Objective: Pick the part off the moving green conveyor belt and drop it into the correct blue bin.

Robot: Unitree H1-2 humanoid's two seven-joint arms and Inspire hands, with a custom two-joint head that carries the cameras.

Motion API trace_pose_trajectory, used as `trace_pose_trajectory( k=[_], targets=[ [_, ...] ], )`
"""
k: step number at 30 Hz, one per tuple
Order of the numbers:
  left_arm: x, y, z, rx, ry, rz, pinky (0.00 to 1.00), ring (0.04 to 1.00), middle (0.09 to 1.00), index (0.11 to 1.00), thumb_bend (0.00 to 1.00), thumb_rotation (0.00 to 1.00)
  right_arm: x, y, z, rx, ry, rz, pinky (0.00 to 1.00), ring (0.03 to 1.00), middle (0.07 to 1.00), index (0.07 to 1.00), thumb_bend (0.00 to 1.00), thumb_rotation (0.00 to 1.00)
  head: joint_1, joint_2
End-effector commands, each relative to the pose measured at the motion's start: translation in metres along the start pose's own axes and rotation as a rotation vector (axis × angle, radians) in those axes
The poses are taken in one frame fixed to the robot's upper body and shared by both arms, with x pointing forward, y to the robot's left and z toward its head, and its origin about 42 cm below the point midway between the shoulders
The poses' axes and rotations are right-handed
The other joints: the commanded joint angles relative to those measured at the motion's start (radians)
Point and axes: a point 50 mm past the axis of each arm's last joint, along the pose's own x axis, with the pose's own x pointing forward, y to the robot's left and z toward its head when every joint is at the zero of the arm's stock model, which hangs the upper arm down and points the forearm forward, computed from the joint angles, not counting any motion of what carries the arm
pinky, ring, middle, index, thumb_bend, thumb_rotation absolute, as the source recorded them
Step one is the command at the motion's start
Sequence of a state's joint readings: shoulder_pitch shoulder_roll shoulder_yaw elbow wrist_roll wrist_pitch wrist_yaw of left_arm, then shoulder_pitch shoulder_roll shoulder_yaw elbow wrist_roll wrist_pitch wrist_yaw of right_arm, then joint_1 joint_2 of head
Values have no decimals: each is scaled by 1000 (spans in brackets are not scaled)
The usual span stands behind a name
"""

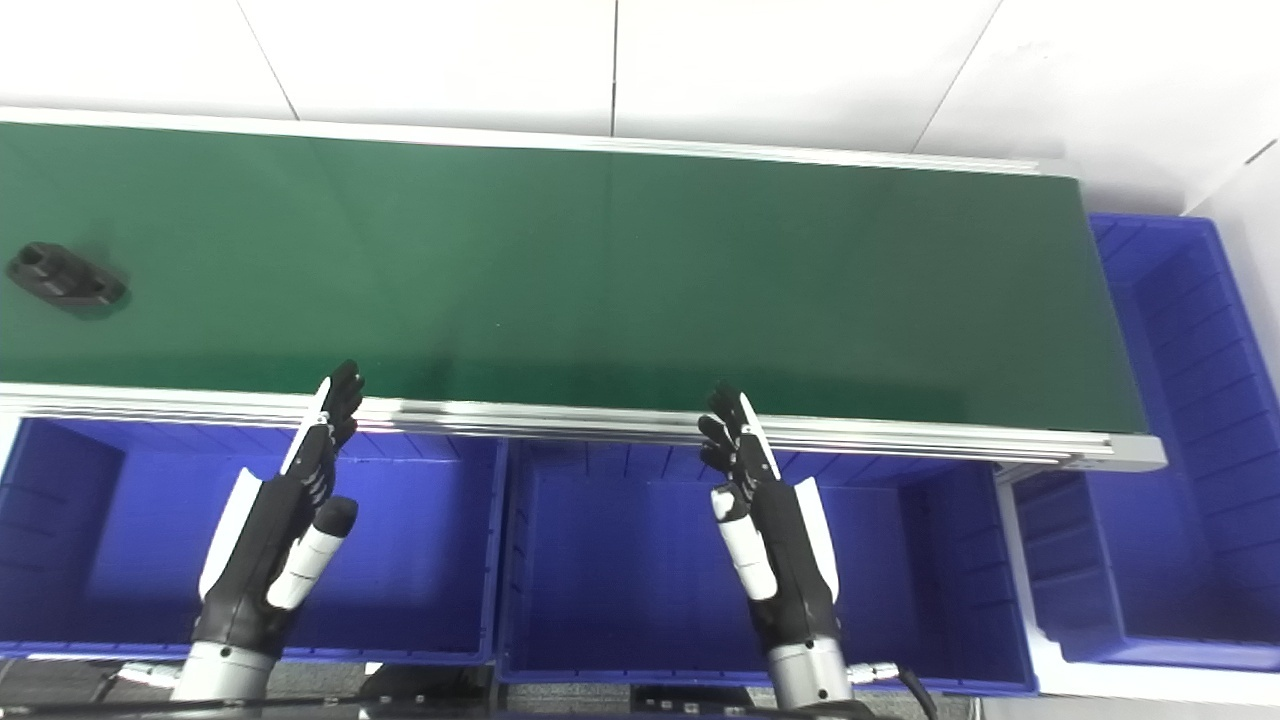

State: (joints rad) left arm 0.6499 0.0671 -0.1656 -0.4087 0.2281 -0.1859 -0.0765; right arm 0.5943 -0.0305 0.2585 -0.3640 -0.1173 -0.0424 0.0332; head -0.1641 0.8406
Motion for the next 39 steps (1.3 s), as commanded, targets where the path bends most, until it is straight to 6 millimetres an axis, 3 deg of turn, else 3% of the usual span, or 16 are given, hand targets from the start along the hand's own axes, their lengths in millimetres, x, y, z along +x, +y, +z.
trace_pose_trajectory(
  k=[1,33,39],
  targets=[
    [-2,2,8,0,-35,5,1000,1000,1000,1000,782,978,0,0,7,11,-34,5,889,929,958,976,851,988,1,1],
    [-3,3,8,-1,-29,4,995,999,1000,1000,786,977,0,2,8,6,-34,6,869,929,960,975,841,990,2,0],
    [-3,0,5,3,-28,0,994,994,1000,1000,781,976,-2,0,4,9,-30,1,868,927,960,974,845,987,38,-37]
  ],
)
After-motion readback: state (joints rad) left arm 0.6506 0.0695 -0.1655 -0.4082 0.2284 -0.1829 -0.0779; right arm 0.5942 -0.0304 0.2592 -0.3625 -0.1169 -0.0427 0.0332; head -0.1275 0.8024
